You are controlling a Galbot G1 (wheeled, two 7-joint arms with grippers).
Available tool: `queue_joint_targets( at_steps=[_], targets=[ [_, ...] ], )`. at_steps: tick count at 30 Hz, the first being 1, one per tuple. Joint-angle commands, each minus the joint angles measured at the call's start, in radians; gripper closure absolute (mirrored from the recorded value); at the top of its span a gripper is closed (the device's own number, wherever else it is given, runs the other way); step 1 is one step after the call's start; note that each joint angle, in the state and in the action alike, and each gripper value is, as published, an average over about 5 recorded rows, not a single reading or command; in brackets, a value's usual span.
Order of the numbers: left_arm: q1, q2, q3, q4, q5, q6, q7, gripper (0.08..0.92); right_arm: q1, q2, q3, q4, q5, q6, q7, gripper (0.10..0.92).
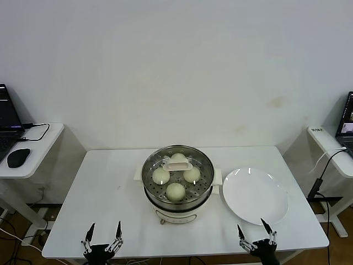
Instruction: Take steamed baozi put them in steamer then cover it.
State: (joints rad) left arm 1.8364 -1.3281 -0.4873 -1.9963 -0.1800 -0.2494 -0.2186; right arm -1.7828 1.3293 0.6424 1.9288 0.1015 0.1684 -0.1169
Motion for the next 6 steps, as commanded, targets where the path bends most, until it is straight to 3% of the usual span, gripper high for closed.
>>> queue_joint_targets(
  at_steps=[1,6],
  targets=[
    [0.024,-0.022,-0.003,0.015,-0.027,0.007,0.029,0.177,-0.033,-0.010,0.008,0.057,-0.001,-0.102,-0.019,0.203],
    [0.032,-0.025,0.001,0.016,-0.020,0.013,0.041,0.177,-0.039,-0.006,0.010,0.059,-0.008,-0.078,-0.022,0.203]
  ],
)
